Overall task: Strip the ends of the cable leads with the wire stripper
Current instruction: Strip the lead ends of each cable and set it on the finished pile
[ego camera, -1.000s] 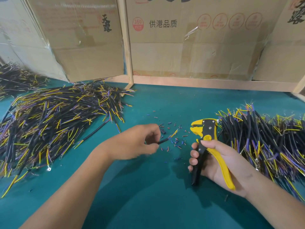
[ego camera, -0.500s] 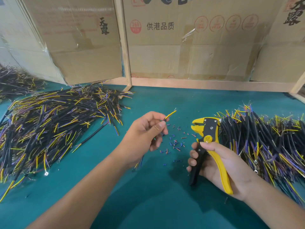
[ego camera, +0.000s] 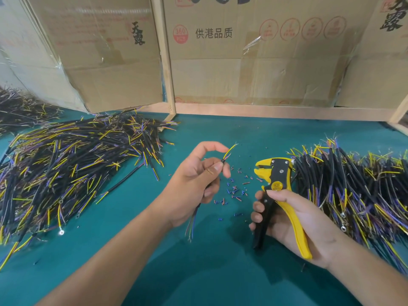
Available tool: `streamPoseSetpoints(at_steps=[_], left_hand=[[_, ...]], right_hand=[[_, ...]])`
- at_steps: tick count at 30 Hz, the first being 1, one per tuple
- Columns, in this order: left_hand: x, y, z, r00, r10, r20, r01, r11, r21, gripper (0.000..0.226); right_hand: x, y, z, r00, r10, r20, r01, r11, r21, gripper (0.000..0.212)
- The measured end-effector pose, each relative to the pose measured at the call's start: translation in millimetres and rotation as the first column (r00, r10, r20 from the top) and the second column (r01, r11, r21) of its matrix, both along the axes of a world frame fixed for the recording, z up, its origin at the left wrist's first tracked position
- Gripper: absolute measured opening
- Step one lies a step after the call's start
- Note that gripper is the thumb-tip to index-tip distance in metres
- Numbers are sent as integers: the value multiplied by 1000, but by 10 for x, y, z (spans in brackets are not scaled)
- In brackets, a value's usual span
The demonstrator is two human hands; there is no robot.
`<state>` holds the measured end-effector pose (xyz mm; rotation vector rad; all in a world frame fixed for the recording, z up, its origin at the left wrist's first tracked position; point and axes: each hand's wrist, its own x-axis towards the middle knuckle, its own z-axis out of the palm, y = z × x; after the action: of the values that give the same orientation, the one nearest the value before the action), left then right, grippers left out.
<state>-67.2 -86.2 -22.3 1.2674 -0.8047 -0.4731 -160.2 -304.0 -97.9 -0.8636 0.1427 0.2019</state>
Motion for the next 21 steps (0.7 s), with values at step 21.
streamPoseSetpoints(at_steps=[21], left_hand=[[-139, -45, 115, 951, 161, 265, -174, 984, 25, 14]], right_hand=[[-51, 60, 100, 1000, -3, -10, 3, 1000, 2, 36]])
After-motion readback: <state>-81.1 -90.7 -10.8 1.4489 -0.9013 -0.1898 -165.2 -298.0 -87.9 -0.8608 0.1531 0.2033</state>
